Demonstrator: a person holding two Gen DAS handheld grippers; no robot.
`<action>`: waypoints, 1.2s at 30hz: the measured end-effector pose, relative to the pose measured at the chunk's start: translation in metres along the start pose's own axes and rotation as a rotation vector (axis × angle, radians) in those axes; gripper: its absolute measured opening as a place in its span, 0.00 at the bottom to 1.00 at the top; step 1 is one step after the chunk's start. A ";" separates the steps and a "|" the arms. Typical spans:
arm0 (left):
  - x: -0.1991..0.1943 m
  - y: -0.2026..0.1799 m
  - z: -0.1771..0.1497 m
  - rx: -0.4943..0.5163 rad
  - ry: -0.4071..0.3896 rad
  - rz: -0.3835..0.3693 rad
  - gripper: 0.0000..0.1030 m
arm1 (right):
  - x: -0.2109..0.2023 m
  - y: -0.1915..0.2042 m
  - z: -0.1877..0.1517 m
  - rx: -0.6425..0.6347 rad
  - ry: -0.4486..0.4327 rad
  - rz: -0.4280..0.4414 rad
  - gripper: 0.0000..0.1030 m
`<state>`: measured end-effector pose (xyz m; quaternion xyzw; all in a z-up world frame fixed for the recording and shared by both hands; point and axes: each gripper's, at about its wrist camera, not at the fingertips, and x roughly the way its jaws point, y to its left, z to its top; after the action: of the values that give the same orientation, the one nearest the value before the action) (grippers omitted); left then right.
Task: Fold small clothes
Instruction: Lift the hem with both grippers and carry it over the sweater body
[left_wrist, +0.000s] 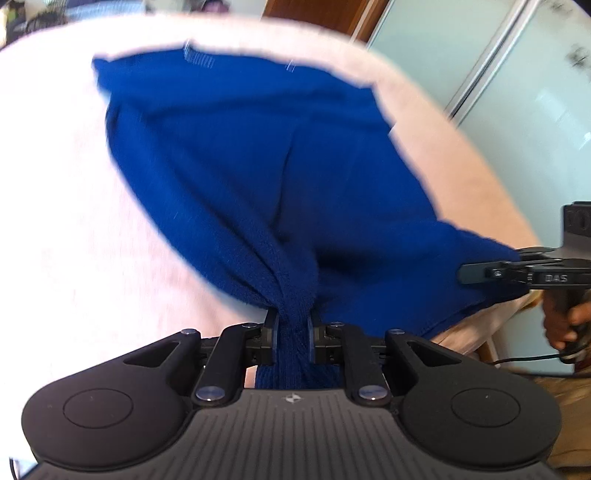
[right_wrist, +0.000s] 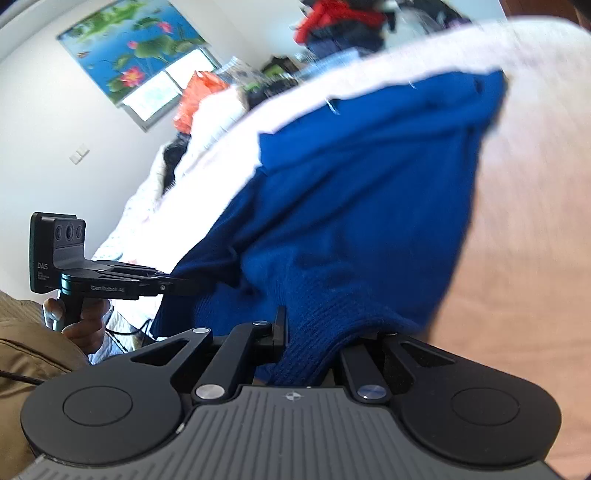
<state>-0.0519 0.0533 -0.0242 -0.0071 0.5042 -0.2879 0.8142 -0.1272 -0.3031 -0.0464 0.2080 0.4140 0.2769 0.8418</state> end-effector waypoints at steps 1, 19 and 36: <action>0.004 0.003 -0.001 -0.017 0.016 0.006 0.13 | 0.005 -0.005 -0.004 0.031 0.017 -0.013 0.17; -0.004 0.015 -0.021 0.002 0.089 -0.076 0.17 | -0.005 -0.009 -0.017 0.039 0.049 -0.018 0.13; -0.091 0.005 0.015 0.002 -0.370 -0.005 0.14 | -0.011 0.046 0.062 -0.144 -0.211 0.083 0.12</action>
<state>-0.0672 0.0964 0.0556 -0.0603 0.3455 -0.2841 0.8923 -0.0960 -0.2831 0.0222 0.1918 0.2934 0.3170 0.8813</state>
